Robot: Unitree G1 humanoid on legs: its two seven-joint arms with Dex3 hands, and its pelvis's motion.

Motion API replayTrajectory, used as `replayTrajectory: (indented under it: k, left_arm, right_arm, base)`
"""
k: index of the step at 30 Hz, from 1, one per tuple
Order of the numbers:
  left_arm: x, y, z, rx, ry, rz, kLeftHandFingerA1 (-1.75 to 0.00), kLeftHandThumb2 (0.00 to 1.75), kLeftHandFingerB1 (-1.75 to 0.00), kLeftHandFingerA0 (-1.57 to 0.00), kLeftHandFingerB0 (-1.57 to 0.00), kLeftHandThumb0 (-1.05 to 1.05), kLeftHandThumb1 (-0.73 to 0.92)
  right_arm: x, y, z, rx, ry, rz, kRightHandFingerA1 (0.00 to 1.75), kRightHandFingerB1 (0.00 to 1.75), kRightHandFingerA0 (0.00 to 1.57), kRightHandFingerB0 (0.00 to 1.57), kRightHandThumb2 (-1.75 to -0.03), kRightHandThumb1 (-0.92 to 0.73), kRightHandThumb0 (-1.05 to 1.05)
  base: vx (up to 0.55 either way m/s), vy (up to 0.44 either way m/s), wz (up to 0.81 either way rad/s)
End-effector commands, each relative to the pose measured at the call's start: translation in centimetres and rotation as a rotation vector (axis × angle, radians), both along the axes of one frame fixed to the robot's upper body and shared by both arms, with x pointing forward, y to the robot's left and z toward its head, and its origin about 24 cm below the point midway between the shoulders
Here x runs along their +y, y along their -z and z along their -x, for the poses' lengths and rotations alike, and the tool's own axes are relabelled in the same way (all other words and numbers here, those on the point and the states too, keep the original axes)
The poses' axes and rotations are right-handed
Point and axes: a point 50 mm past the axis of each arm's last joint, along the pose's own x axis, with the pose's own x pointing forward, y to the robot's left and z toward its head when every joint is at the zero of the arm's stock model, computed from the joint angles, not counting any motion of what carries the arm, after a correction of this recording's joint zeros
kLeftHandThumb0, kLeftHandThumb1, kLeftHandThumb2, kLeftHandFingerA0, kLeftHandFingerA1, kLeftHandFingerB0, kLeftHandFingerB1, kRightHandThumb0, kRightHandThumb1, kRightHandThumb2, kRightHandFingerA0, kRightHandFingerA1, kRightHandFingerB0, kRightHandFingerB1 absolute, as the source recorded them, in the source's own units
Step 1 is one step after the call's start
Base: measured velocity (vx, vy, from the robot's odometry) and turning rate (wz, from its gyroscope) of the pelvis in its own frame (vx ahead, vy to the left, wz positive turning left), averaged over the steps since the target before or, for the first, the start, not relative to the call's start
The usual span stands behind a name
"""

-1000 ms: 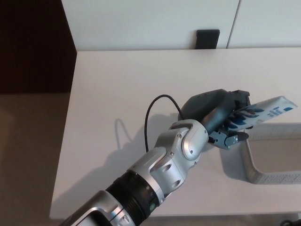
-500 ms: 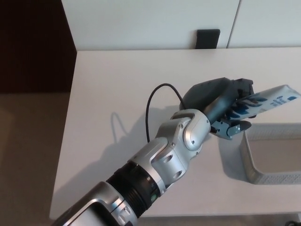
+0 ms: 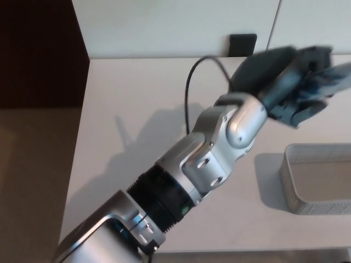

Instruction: The robot walks towards a table in front, picks a shampoo with left hand and puts it in a small grey container

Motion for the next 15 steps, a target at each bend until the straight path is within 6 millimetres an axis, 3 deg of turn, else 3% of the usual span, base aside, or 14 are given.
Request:
replayTrajectory:
  k: [1, 6, 9, 12, 13, 15]
  left_arm:
    - [-7.8, -10.0, 8.3, -0.183, 0.39, 0.299, -1.75, 1.15, -1.72, -0.86, -0.73, -0.32, 0.6]
    - [-8.2, -9.8, 8.9, -0.19, 0.393, 0.281, -1.75, 1.08, -1.75, -0.87, -0.68, -0.32, 0.62]
    - [-8.7, -9.4, 9.6, -0.161, 0.415, 0.277, -1.75, 1.05, -1.63, -0.85, -0.69, -0.35, 0.64]
    - [-8.8, -9.4, 9.7, -0.159, 0.417, 0.277, -1.75, 1.05, -1.63, -0.85, -0.69, -0.35, 0.64]
    - [-9.0, -9.1, 9.8, -0.169, 0.41, 0.25, -1.61, 0.8, -1.05, -0.83, -0.79, -0.29, 0.78]
    - [-9.4, -8.7, 10.0, -0.185, 0.399, 0.211, -1.61, 0.8, -1.05, -0.83, -0.79, -0.29, 0.78]
  right_arm:
    - [-1.4, -0.9, 0.1, -0.029, 0.031, 0.003, 0.42, 0.38, 0.52, 0.46, -0.6, -0.7, -0.28]
    - [-1.6, -0.9, 0.1, -0.032, 0.033, 0.007, 0.41, 0.38, 0.51, 0.45, -0.61, -0.69, -0.29]
    - [-1.4, -0.9, 0.0, -0.038, 0.03, 0.009, 0.43, 0.39, 0.52, 0.47, -0.6, -0.69, -0.28]
    - [-1.4, -0.9, 0.0, -0.04, 0.03, 0.008, 0.43, 0.39, 0.52, 0.47, -0.6, -0.69, -0.28]
    - [-1.4, -1.0, -0.1, -0.042, 0.025, 0.012, 0.43, 0.39, 0.54, 0.47, -0.6, -0.7, -0.28]
    - [-1.4, -1.1, -0.3, -0.045, 0.018, 0.02, 0.43, 0.39, 0.54, 0.47, -0.6, -0.7, -0.28]
  base:
    - [0.0, 0.0, 0.0]
    - [0.0, 0.0, 0.0]
    - [0.0, 0.0, 0.0]
    - [0.0, 0.0, 0.0]
    - [0.0, 0.0, 0.0]
    - [0.0, 0.0, 0.0]
